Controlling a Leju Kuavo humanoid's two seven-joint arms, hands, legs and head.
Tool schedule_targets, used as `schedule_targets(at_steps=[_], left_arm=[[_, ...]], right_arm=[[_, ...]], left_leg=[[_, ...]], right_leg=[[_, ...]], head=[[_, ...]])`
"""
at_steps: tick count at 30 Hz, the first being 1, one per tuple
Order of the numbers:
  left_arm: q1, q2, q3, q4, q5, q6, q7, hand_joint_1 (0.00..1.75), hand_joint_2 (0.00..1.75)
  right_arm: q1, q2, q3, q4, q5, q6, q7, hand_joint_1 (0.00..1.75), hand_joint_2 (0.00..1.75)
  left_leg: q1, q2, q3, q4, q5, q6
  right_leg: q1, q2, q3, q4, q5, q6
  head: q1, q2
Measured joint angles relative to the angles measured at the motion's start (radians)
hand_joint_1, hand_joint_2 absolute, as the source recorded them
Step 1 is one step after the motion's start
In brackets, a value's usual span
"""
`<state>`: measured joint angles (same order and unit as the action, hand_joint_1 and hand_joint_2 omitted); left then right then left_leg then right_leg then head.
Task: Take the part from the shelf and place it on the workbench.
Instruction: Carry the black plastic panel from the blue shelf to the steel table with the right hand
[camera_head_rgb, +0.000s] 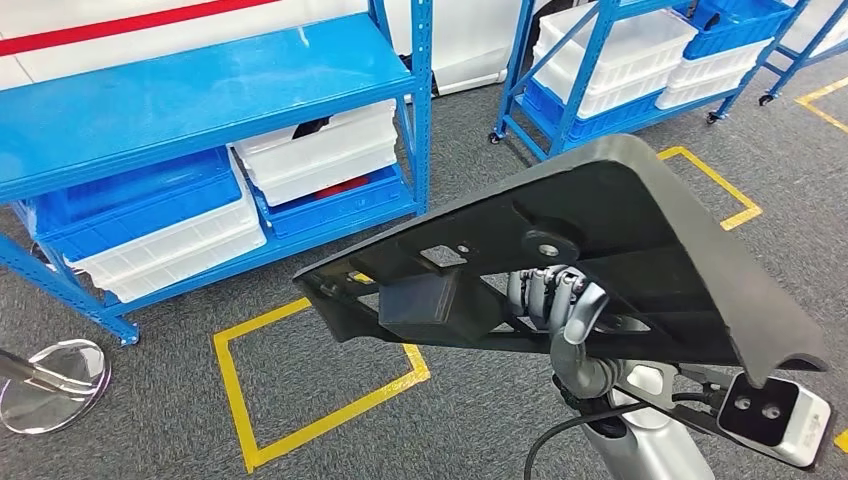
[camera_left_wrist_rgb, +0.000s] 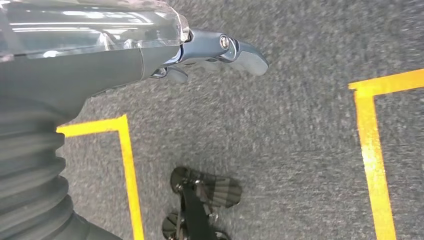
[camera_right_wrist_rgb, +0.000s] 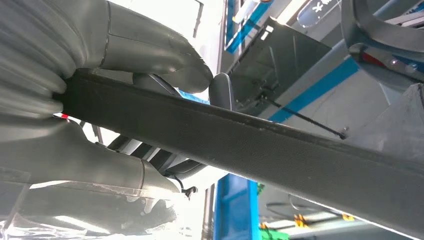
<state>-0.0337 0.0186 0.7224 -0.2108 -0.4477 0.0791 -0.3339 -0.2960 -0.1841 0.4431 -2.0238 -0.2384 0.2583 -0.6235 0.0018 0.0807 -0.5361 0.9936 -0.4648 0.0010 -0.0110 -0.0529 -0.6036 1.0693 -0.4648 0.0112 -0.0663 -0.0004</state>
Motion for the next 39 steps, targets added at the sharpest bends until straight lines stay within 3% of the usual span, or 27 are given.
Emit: schedule_targets(at_steps=[2,4,6,8,10,11,12,13,14,16,18,20,22,25,27,28,30,32,33,35,37,39], left_arm=[[-0.003,0.006,0.000,-0.001,-0.001,0.000,-0.006,0.00,1.75],[-0.006,0.007,0.000,-0.002,0.004,0.003,-0.014,0.00,1.75],[-0.007,0.007,0.002,-0.002,0.011,0.009,-0.022,0.00,1.75],[-0.007,0.007,0.005,-0.002,0.016,0.015,-0.026,0.00,1.75],[-0.005,0.007,0.010,-0.002,0.018,0.019,-0.028,0.00,1.75],[-0.004,0.007,0.013,-0.002,0.018,0.021,-0.028,0.00,1.75],[-0.004,0.007,0.016,-0.002,0.019,0.021,-0.028,0.00,1.75],[-0.004,0.007,0.019,-0.002,0.020,0.021,-0.028,0.00,1.75],[-0.004,0.007,0.022,-0.003,0.020,0.020,-0.028,0.00,1.75],[-0.006,0.010,0.025,-0.003,0.012,0.015,-0.024,0.00,1.75],[-0.009,0.013,0.025,-0.003,-0.003,0.011,-0.013,0.00,1.75],[-0.014,0.014,0.026,-0.003,-0.011,0.018,0.001,0.00,1.75],[-0.020,0.012,0.028,-0.003,-0.008,0.032,0.011,0.00,1.75],[-0.018,0.009,0.039,-0.003,0.000,0.056,0.020,0.00,1.75],[-0.014,0.004,0.050,-0.003,-0.001,0.070,0.033,0.00,1.75],[-0.013,0.001,0.054,-0.003,-0.003,0.075,0.039,0.00,1.75],[-0.011,-0.008,0.058,-0.003,-0.011,0.072,0.044,0.00,1.75],[-0.008,-0.017,0.060,-0.003,-0.018,0.058,0.045,0.00,1.75],[-0.006,-0.021,0.062,-0.003,-0.024,0.052,0.047,0.00,1.75],[-0.004,-0.030,0.065,-0.003,-0.039,0.049,0.054,0.00,1.75],[-0.002,-0.042,0.065,-0.003,-0.054,0.054,0.064,0.00,1.75],[0.003,-0.053,0.065,-0.002,-0.063,0.059,0.071,0.00,1.75]], right_arm=[[0.007,-0.002,-0.002,-0.014,0.004,0.001,0.000,1.75,1.75],[0.021,-0.002,-0.003,-0.032,0.010,0.013,0.000,1.75,1.75],[0.028,0.003,-0.004,-0.044,0.015,0.041,0.000,1.75,1.75],[0.029,0.014,-0.004,-0.048,0.018,0.064,0.000,1.75,1.75],[0.033,0.024,-0.004,-0.048,0.020,0.072,0.000,1.75,1.75],[0.035,0.028,-0.004,-0.048,0.020,0.074,0.000,1.75,1.75],[0.036,0.030,-0.004,-0.048,0.020,0.075,0.000,1.75,1.75],[0.037,0.033,-0.004,-0.048,0.021,0.075,0.000,1.75,1.75],[0.037,0.034,-0.004,-0.048,0.022,0.074,0.000,1.75,1.75],[0.035,0.036,-0.005,-0.047,0.028,0.066,0.000,1.75,1.75],[0.034,0.035,-0.007,-0.047,0.035,0.049,0.000,1.75,1.75],[0.036,0.028,-0.010,-0.046,0.037,0.030,0.000,1.75,1.75],[0.045,0.015,-0.017,-0.045,0.033,0.042,0.000,1.75,1.75],[0.079,0.006,-0.062,-0.041,0.006,0.153,0.000,1.75,1.75],[0.116,0.009,-0.122,-0.039,-0.013,0.259,0.000,1.75,1.75],[0.134,0.012,-0.153,-0.039,-0.016,0.304,0.000,1.75,1.75],[0.161,0.021,-0.201,-0.039,-0.009,0.362,0.000,1.75,1.75],[0.185,0.037,-0.234,-0.039,0.001,0.405,0.000,1.75,1.75],[0.199,0.045,-0.248,-0.039,0.004,0.424,0.000,1.75,1.75],[0.226,0.058,-0.270,-0.040,0.007,0.452,0.000,1.75,1.75],[0.243,0.060,-0.286,-0.041,0.001,0.463,0.000,1.75,1.75],[0.249,0.060,-0.293,-0.041,-0.011,0.466,0.000,1.75,1.75]], left_leg=[[-0.004,0.015,0.000,0.005,-0.004,-0.011],[-0.002,0.027,0.001,0.007,-0.008,-0.022],[0.004,-0.004,-0.010,0.038,-0.035,-0.033],[0.008,-0.050,-0.041,0.113,-0.083,-0.039],[0.009,-0.066,-0.097,0.236,-0.136,-0.041],[0.009,-0.070,-0.122,0.290,-0.152,-0.041],[0.009,-0.072,-0.132,0.309,-0.148,-0.040],[0.009,-0.073,-0.122,0.285,-0.124,-0.036],[0.009,-0.081,-0.095,0.225,-0.086,-0.031],[0.009,-0.124,-0.030,0.081,-0.024,-0.019],[0.007,-0.154,-0.001,0.016,-0.010,-0.012],[0.006,-0.141,0.002,0.006,-0.006,-0.006],[0.010,-0.119,0.004,-0.009,0.005,0.005],[0.010,-0.081,0.001,-0.017,0.012,0.014],[0.009,-0.057,-0.002,-0.016,0.011,0.013],[0.009,-0.045,-0.002,-0.015,0.010,0.012],[0.009,-0.025,-0.001,-0.010,0.005,0.006],[0.005,-0.009,0.000,-0.003,-0.002,-0.004],[0.002,-0.001,0.001,0.000,-0.005,-0.009],[0.001,0.014,0.004,0.000,-0.009,-0.019],[0.006,-0.004,-0.001,0.021,-0.029,-0.031],[0.011,-0.046,-0.040,0.115,-0.086,-0.038]], right_leg=[[0.007,-0.012,0.015,-0.037,0.001,-0.015],[0.007,0.010,0.011,-0.039,0.007,-0.029],[0.004,0.029,0.010,-0.044,0.013,-0.043],[0.003,0.044,0.008,-0.046,0.017,-0.051],[0.006,0.063,0.007,-0.046,0.019,-0.055],[0.008,0.076,0.006,-0.045,0.019,-0.057],[0.010,0.088,0.006,-0.045,0.020,-0.058],[0.011,0.101,0.007,-0.044,0.021,-0.058],[0.013,0.114,0.008,-0.044,0.021,-0.057],[0.013,0.137,0.008,-0.042,0.024,-0.053],[0.010,0.156,0.000,-0.041,0.029,-0.043],[0.008,0.174,-0.007,-0.043,0.036,-0.029],[0.011,0.147,-0.021,-0.019,0.018,-0.019],[0.009,0.074,-0.097,0.145,-0.076,-0.008],[0.003,0.062,-0.132,0.226,-0.101,-0.002],[0.000,0.058,-0.122,0.214,-0.087,0.001],[-0.004,0.031,-0.052,0.089,-0.030,0.003],[0.001,-0.001,0.009,-0.023,0.001,-0.004],[0.004,-0.006,0.019,-0.044,0.001,-0.010],[0.007,0.012,0.016,-0.045,0.002,-0.023],[0.005,0.030,0.016,-0.049,0.006,-0.035],[0.003,0.048,0.016,-0.052,0.011,-0.046]], head=[[0.000,0.000],[0.000,0.000],[0.000,0.000],[0.000,0.000],[0.000,0.000],[0.000,0.000],[0.000,0.000],[0.000,0.000],[0.000,0.000],[0.000,0.000],[0.000,0.000],[0.000,0.000],[0.000,0.000],[0.000,0.000],[0.000,0.000],[0.000,0.000],[0.000,0.000],[0.000,0.000],[0.000,0.000],[0.000,0.000],[0.000,0.000],[0.000,0.000]])
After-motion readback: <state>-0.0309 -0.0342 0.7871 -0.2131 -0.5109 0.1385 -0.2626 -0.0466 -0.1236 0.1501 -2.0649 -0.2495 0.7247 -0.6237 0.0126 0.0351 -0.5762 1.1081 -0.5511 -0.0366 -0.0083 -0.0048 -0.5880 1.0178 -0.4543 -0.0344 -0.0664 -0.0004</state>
